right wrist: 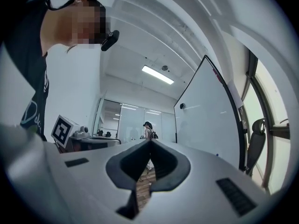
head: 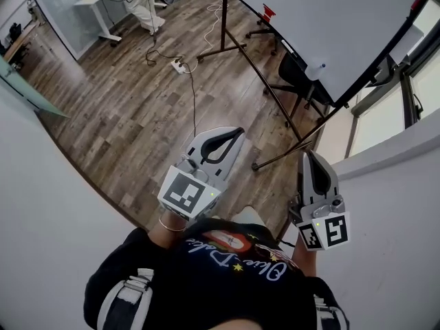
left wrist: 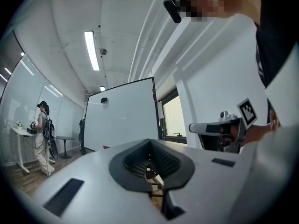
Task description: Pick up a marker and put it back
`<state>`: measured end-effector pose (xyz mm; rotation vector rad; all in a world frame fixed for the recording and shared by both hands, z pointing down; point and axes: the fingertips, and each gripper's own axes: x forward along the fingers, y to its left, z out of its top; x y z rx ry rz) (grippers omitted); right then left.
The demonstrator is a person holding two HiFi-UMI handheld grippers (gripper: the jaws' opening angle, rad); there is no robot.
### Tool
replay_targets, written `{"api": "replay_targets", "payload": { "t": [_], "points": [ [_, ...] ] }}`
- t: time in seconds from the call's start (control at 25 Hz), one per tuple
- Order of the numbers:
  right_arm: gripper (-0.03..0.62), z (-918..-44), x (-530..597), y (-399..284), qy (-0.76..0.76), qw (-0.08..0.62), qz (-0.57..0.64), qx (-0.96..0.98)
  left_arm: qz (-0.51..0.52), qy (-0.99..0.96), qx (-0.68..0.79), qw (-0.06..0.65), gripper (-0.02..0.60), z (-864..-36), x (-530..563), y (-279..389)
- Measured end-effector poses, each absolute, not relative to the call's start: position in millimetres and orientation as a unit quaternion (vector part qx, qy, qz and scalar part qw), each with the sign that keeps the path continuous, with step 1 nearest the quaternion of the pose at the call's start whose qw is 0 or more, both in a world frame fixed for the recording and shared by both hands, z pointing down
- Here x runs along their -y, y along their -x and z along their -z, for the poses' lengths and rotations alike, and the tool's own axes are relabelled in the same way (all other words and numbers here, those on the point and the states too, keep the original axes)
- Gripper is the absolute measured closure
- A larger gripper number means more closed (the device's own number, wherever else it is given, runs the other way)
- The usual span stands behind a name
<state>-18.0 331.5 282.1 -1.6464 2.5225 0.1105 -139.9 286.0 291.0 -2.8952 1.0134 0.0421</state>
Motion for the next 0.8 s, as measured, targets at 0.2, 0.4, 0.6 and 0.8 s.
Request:
{"api": "replay_targets", "payload": {
  "t": [0.2, 0.4, 0.6, 0.8],
  "points": [
    [0.594, -289, -319, -2, 0.556, 0.065, -0.028, -0.828, -0.01, 0.949, -0.314, 0.037, 0.578, -294, -275, 118],
    [0.594, -300, -288, -28, 0.551, 0.072, -0.019, -0.831, -0.012, 0.946, -0.318, 0.056, 0.578, -291, -251, 98],
    [0.594, -309, -254, -55, 0.552, 0.082, -0.012, -0.829, -0.001, 0.938, -0.342, 0.048, 0.578, -299, -213, 85],
    [0.594, -319, -223, -80, 0.553, 0.088, 0.005, -0.829, 0.027, 0.935, -0.351, 0.054, 0.578, -304, -181, 70]
  ]
}}
